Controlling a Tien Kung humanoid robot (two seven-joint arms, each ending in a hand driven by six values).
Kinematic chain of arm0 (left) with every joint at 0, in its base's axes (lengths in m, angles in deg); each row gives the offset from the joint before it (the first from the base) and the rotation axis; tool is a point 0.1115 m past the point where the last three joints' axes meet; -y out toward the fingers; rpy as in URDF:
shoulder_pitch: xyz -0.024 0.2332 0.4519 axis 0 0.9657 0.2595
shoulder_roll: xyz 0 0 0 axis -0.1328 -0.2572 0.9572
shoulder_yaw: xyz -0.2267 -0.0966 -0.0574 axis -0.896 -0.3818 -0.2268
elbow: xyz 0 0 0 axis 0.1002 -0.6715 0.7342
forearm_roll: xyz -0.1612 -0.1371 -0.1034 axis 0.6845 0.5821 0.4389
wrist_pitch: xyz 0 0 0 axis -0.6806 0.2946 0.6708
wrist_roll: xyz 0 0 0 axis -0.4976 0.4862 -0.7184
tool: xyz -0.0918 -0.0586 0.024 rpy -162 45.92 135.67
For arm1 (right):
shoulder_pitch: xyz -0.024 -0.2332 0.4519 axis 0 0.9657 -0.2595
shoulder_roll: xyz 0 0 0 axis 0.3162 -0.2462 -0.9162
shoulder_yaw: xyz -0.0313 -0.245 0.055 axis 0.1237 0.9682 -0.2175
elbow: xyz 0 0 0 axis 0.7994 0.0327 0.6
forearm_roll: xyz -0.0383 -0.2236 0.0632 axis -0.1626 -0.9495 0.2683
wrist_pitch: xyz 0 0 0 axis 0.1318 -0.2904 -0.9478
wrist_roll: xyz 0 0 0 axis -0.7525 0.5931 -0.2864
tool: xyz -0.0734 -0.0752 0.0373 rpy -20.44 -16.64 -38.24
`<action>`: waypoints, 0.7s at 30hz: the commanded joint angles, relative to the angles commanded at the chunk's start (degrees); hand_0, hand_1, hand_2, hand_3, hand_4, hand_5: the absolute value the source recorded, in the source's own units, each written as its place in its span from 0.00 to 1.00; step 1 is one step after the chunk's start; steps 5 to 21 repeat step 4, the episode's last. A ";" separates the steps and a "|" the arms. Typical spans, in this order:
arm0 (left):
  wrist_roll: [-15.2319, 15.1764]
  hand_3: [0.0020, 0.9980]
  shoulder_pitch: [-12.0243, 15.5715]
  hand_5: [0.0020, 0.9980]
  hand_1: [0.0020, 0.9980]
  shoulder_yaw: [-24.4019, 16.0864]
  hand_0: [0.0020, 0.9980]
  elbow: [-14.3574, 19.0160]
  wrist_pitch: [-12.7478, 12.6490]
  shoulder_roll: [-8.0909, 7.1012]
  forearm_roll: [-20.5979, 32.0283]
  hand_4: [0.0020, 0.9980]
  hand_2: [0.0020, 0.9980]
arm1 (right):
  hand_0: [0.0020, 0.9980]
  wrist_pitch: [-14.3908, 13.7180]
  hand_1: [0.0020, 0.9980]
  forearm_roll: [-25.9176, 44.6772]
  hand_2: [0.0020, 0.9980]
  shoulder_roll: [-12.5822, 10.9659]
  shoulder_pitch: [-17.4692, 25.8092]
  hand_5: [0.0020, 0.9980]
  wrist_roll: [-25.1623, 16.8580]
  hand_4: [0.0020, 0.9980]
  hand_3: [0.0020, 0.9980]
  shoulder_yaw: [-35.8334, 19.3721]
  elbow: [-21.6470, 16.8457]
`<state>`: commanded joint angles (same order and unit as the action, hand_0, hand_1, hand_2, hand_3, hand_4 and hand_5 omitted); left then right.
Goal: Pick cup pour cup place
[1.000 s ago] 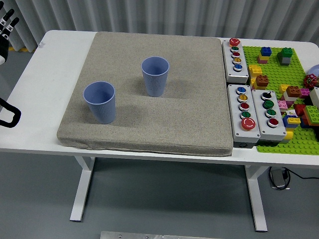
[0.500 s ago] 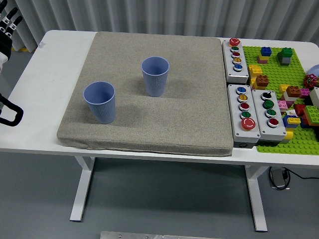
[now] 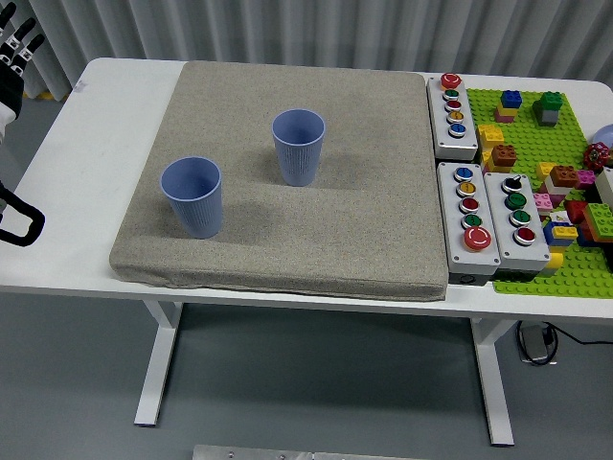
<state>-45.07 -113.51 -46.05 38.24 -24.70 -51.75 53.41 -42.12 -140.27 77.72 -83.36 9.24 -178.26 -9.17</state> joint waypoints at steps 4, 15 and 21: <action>0.01 0.96 0.21 1.00 0.84 0.03 0.81 0.10 -0.02 0.04 -0.15 0.86 0.96 | 0.69 -0.09 0.66 -0.53 0.62 0.11 0.00 0.35 0.15 0.00 0.62 -0.47 -0.13; 0.01 0.96 0.21 1.00 0.84 0.03 0.81 0.10 -0.02 0.04 -0.15 0.86 0.96 | 0.69 -0.09 0.66 -0.53 0.62 0.11 0.00 0.35 0.15 0.00 0.62 -0.47 -0.13; 0.01 0.96 0.21 1.00 0.84 0.03 0.81 0.10 -0.02 0.04 -0.15 0.86 0.96 | 0.69 -0.09 0.66 -0.53 0.62 0.11 0.00 0.35 0.15 0.00 0.62 -0.47 -0.13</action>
